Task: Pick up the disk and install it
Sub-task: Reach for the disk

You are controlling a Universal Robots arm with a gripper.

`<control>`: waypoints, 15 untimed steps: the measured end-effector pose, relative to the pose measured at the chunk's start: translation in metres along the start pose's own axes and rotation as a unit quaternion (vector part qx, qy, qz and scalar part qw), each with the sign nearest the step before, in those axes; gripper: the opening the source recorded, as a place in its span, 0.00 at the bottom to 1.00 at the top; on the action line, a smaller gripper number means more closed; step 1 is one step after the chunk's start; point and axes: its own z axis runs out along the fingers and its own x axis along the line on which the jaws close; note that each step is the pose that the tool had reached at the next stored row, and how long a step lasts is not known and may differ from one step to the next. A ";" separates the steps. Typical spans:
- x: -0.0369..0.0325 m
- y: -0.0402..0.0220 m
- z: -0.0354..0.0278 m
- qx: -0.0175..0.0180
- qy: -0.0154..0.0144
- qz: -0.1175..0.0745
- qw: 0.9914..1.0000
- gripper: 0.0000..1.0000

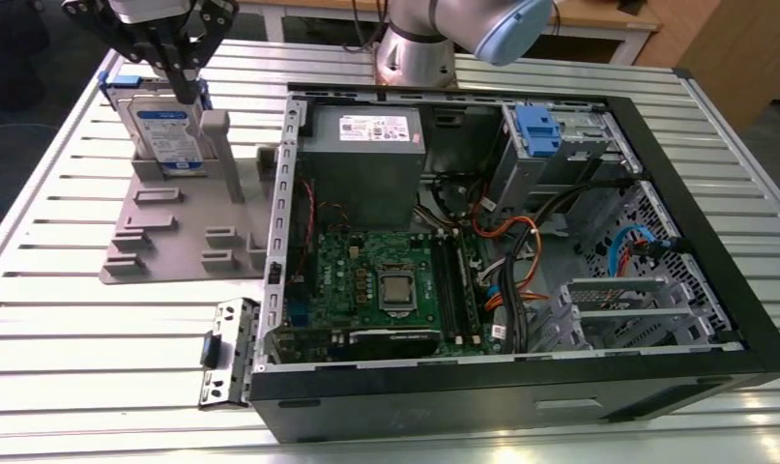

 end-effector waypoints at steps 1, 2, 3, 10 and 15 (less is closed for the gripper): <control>0.0015 -0.0001 0.0001 0.000 0.000 0.000 1.000 0.10; 0.0029 -0.0002 0.0001 0.000 0.000 0.000 1.000 0.10; 0.0044 -0.0003 0.0001 0.000 0.000 0.000 1.000 0.10; 0.0140 -0.0011 0.0011 0.000 0.000 0.000 1.000 0.10; 0.0198 -0.0016 0.0036 0.000 0.000 0.000 1.000 0.10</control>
